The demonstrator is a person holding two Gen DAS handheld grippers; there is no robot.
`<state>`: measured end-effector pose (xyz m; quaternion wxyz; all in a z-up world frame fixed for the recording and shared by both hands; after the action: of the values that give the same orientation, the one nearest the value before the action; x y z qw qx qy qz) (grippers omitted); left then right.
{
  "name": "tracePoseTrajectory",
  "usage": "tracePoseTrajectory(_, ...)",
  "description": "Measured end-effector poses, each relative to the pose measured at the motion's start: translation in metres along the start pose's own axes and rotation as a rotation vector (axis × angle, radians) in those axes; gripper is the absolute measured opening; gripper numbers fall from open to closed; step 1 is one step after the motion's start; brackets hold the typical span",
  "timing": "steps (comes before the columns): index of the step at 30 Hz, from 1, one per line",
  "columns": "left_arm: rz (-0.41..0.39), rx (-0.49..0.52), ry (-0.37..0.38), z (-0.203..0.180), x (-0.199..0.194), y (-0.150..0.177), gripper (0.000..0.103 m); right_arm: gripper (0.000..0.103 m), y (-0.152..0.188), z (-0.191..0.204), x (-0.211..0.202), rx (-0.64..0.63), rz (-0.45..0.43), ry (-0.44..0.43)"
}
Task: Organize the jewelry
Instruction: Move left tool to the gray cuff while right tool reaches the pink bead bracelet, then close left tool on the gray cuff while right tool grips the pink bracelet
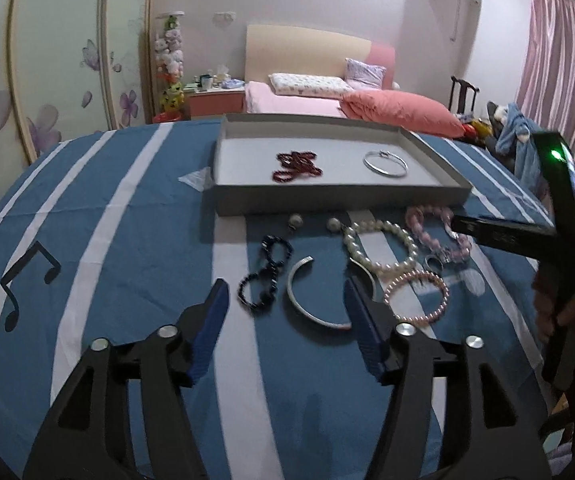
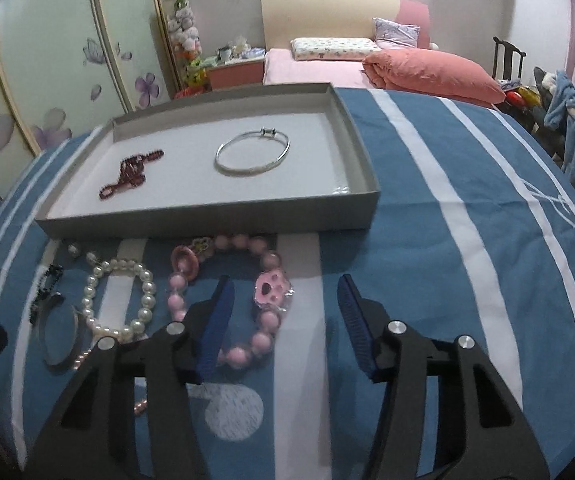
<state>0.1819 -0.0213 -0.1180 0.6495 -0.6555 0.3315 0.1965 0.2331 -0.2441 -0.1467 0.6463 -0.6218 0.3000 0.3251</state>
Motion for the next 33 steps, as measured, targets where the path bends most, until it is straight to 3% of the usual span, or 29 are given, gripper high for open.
tracePoseTrajectory(3,0.024,0.026,0.003,-0.007,0.004,0.007,0.068,0.021,0.006,-0.003,0.005,-0.019,0.013,0.027)
tracePoseTrajectory(14,0.165,0.026,0.020,-0.026,0.035,0.029,0.068,0.022,0.011,-0.030,0.000,0.047,0.003,0.045)
tracePoseTrajectory(33,0.170,0.065,-0.027,-0.026,0.058,0.006,0.068,0.022,0.009,-0.033,-0.001,0.052,0.001,0.034)
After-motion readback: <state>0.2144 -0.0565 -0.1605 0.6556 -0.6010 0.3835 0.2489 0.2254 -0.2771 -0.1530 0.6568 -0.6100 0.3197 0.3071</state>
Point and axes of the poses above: each gripper's, at about its wrist camera, not at the fingertips, and x roughly the way its jaws point, z to its left, y to its underside, the point moved 10 cm from there along x, roughly the way its jaws point, and after that the axes turned 2 degrees about z, right-handed, at the moved point
